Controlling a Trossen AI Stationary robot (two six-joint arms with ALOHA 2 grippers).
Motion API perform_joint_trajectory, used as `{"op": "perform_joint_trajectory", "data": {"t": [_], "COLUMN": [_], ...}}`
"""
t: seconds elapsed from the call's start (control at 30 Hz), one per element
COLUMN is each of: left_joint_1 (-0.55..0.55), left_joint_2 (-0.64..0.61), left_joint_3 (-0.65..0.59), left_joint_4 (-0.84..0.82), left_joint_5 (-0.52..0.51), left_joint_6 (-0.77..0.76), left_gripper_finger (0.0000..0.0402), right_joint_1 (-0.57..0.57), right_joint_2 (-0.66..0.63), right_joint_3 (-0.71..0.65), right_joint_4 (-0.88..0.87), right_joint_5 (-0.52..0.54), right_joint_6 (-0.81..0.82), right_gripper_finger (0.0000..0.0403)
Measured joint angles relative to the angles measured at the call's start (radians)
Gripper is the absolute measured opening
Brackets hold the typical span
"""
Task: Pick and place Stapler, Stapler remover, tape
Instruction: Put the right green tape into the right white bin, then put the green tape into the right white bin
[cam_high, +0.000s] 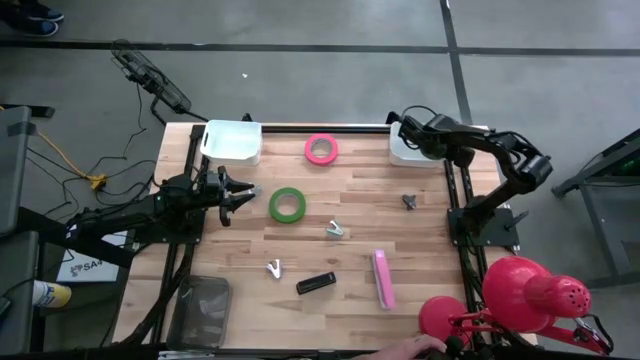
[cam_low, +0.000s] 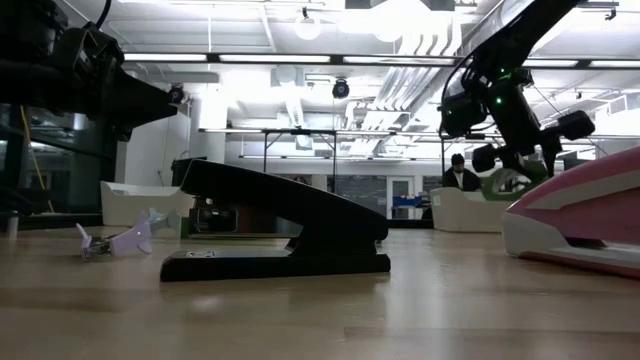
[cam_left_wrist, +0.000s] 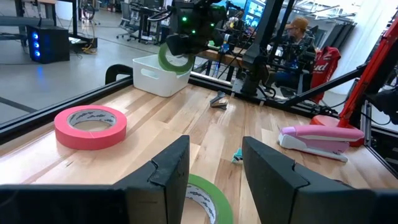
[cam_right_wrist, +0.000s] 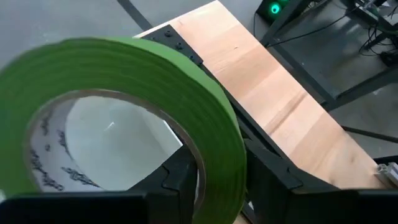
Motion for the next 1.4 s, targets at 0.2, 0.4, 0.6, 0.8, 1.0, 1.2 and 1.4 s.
{"op": "perform_joint_trajectory", "data": {"t": [0.2,0.4,0.6,0.8,1.0,1.2,1.4], "left_joint_1": [0.000,0.000,0.000,0.000,0.000,0.000,0.000], "left_joint_2": [0.000,0.000,0.000,0.000,0.000,0.000,0.000], "left_joint_3": [0.000,0.000,0.000,0.000,0.000,0.000,0.000], "left_joint_4": [0.000,0.000,0.000,0.000,0.000,0.000,0.000], "left_joint_5": [0.000,0.000,0.000,0.000,0.000,0.000,0.000], "left_joint_6": [0.000,0.000,0.000,0.000,0.000,0.000,0.000], "left_gripper_finger": [0.0147,0.0147,0.0147,0.0147,0.0147,0.0147,0.0147], "right_joint_1": [0.000,0.000,0.000,0.001,0.000,0.000,0.001], "right_joint_2": [0.000,0.000,-0.021,-0.043,-0.051,-0.051,-0.051], "right_joint_3": [0.000,0.000,0.000,0.000,0.000,0.000,0.000], "right_joint_4": [0.002,0.013,0.021,0.028,0.046,0.051,0.051], "right_joint_5": [-0.028,-0.049,-0.043,-0.015,-0.012,0.007,0.001], "right_joint_6": [0.042,0.041,0.021,-0.055,-0.170,-0.213,-0.215], "right_gripper_finger": [0.0123,0.0125,0.0126,0.0126,0.0141,0.0205,0.0247]}}
